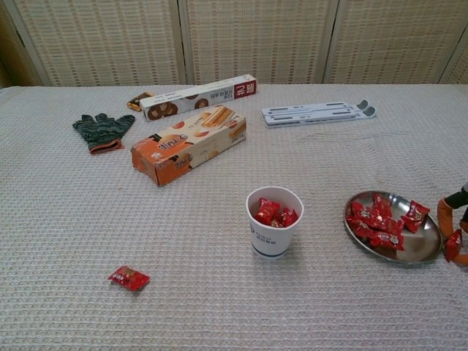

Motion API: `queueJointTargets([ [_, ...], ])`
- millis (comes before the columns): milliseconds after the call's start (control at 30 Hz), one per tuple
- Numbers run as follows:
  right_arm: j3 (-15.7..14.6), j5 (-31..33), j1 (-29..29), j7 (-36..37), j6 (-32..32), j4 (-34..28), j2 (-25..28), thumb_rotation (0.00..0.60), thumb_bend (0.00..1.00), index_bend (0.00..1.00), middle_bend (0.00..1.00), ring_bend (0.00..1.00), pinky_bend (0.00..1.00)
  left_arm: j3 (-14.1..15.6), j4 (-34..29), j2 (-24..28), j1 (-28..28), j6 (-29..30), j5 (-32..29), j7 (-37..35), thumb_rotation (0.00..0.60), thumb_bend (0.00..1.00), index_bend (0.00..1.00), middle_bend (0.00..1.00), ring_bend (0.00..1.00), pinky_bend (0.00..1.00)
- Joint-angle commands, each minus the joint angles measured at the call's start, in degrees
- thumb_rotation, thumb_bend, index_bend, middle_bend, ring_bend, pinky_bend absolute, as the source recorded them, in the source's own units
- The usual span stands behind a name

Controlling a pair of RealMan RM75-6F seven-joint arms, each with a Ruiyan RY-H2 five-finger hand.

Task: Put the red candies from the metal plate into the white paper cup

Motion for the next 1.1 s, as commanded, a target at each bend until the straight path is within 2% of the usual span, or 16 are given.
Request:
queueJointTargets([
  [33, 0.10, -0.38, -0.18, 0.28, -0.08, 0.26, -0.05, 0.600, 0.12, 0.59, 0.90, 0.81, 1.00, 0.04, -0.01, 0.00, -0.01, -0.04, 0.03, -0.01, 0.600, 0.62, 0.29, 0.13, 0.09, 0.30],
  [500, 0.36, -2.33, -1.44, -1.06, 1.98, -0.38, -0.32, 0.600, 0.18, 0.64, 0.92, 0.82, 1.00, 0.07, -0.07, 0.04, -0.02, -0.05, 0.06, -0.11, 0.600, 0.62, 0.29, 0.13, 0.09, 0.30],
  [633, 0.49, -3.87, -1.69, -1.82, 3.53, -3.50, 1.10, 0.600, 0.18, 0.64, 0.92, 0.82, 1.00, 0.01, -0.06, -0.01, -0.05, -0.04, 0.02, -0.12, 0.600, 0.62, 0.29, 0.13, 0.09, 0.30],
  [800, 1.75, -5.27, -0.65, -2.78, 3.95, -10.46, 4.35, 0.600, 0.18, 0.64, 0.92, 0.82, 1.00, 0.15, -0.08, 0.04, -0.06, -0.03, 0.31, -0.16, 0.600, 0.62, 0.29, 0.13, 0.09, 0.30],
  [967, 3.88, -6.37, 2.17, -4.16, 2.22, -17.12, 6.77, 0.600, 0.18, 0.64, 0.92, 0.82, 1.00, 0.14, -0.04, 0.00, -0.04, -0.01, 0.25, -0.05, 0.600, 0.62, 0.29, 0.13, 0.09, 0.30],
  [1100, 5.65, -6.88, 4.98, -5.79, 0.25, -20.12, 6.68, 0.600, 0.19, 0.64, 0.92, 0.82, 1.00, 0.08, 0.00, -0.10, -0.06, 0.02, 0.19, 0.12, 0.600, 0.62, 0.29, 0.13, 0.09, 0.30],
])
